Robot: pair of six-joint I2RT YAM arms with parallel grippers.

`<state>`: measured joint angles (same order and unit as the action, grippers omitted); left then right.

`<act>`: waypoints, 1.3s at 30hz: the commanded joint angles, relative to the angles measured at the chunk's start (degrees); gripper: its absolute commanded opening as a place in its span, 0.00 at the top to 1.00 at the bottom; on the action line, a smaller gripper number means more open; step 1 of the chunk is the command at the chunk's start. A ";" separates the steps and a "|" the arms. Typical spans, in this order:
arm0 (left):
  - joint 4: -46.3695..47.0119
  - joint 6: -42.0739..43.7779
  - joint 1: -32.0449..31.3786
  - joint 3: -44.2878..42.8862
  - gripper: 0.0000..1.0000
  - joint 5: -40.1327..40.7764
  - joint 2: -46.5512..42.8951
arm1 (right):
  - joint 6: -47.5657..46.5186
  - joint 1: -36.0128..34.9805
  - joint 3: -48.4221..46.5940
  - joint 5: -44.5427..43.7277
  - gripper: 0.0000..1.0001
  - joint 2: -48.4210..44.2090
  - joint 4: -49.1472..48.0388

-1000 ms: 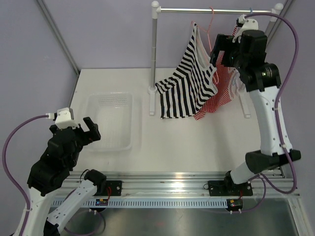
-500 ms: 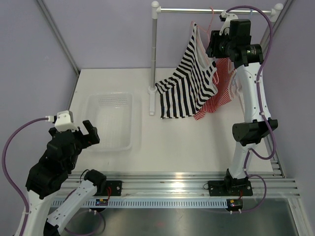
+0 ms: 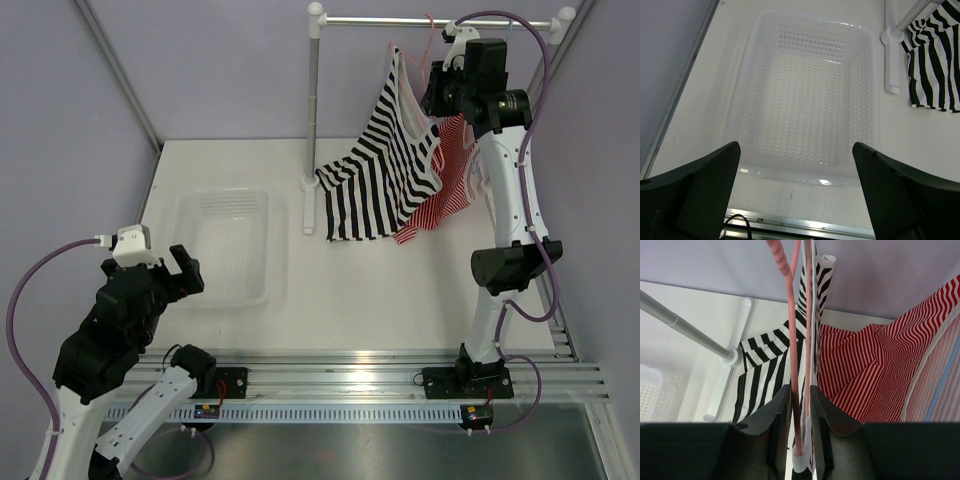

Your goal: Remove the tank top from the hanger

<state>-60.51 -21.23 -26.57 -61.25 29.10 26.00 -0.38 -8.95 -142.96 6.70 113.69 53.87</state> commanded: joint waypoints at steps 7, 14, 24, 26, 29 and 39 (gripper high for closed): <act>2.06 0.32 -0.15 0.96 0.01 -0.28 -0.16 | -0.85 -0.28 -0.57 2.79 0.86 1.54 -3.85; 2.94 0.58 -0.15 1.58 0.01 -0.27 -0.25 | 0.03 -1.51 -0.48 1.21 1.00 -0.66 -6.75; 2.94 0.58 -0.15 1.58 0.01 -0.19 -0.60 | 3.81 -1.51 -1.54 1.21 1.00 -5.14 -11.06; 2.77 0.58 -0.15 1.40 0.01 -0.27 -0.60 | 4.34 -1.51 -1.63 1.12 1.00 -6.37 -10.28; 2.68 0.58 -0.15 0.87 0.01 -0.54 -0.34 | 5.13 -1.51 0.30 1.39 1.00 -9.00 -10.10; 4.25 1.01 -0.15 -3.34 0.01 -4.31 1.42 | 8.90 -1.51 9.69 7.09 1.00 -19.01 -4.48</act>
<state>-59.81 -21.19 -26.55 -61.39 27.66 26.13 6.46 -10.07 -135.83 9.65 99.04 49.50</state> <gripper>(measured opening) 0.988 0.097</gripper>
